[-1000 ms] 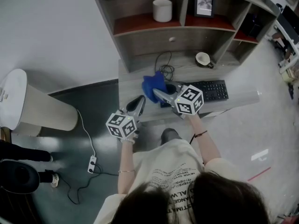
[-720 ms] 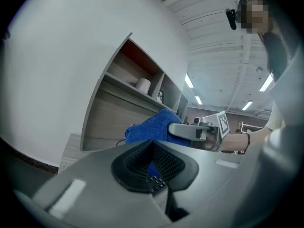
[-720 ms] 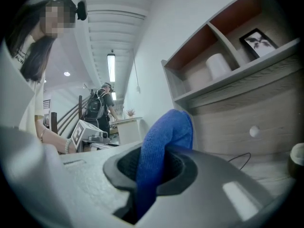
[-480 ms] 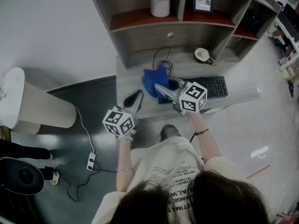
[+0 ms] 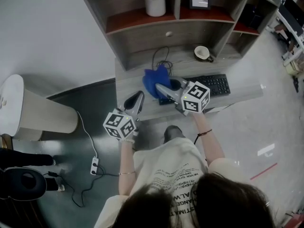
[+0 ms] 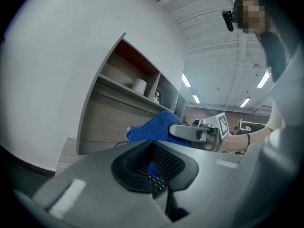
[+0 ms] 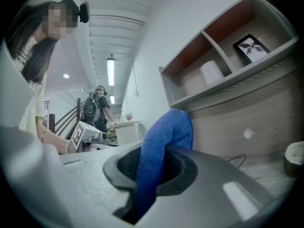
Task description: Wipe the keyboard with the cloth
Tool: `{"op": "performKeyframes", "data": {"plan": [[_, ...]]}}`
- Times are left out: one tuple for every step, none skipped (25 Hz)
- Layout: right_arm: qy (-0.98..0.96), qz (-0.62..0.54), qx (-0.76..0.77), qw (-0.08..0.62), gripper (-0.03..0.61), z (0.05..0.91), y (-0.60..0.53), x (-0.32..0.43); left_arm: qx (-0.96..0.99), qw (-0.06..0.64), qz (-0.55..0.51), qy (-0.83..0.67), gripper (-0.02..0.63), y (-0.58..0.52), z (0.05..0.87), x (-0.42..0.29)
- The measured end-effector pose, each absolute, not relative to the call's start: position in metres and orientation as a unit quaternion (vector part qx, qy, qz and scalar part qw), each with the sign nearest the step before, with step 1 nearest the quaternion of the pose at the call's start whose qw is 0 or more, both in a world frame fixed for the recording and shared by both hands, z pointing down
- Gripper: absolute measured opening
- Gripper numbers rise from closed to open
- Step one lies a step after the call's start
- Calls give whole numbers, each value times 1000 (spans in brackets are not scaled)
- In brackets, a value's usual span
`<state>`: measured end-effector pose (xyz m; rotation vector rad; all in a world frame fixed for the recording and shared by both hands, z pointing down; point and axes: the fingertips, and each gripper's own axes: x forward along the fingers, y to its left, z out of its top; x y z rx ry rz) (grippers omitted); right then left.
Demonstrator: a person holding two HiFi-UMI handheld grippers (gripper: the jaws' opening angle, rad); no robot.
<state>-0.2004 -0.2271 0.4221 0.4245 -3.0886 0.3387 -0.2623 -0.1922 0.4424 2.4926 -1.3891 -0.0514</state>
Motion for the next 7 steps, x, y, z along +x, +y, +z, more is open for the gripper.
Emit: {"op": "performKeyframes", "data": {"plan": [[-985,108,136,2,52,422,-228,-199,865,143,-18,-481,-3,-193,442,-261],[-985,109,137,1,52,421,-228,-198,866,143,-17,-480,-3,-193,441,-260],[-984,109,138,0,52,420,-228,-197,866,143,-17,-479,-3,-193,441,-260],[-984,110,139,-1,52,420,-228,-197,866,143,-17,-479,-3,-192,441,-260],[-984,111,140,-2,52,420,-227,-197,866,144,-17,-479,-3,-191,441,-260],[-984,111,140,-2,52,420,-227,-197,865,144,-18,-480,-3,-190,441,-261],[-984,112,140,-3,52,420,-227,-197,865,145,-18,-480,-3,-190,441,-261]]}}
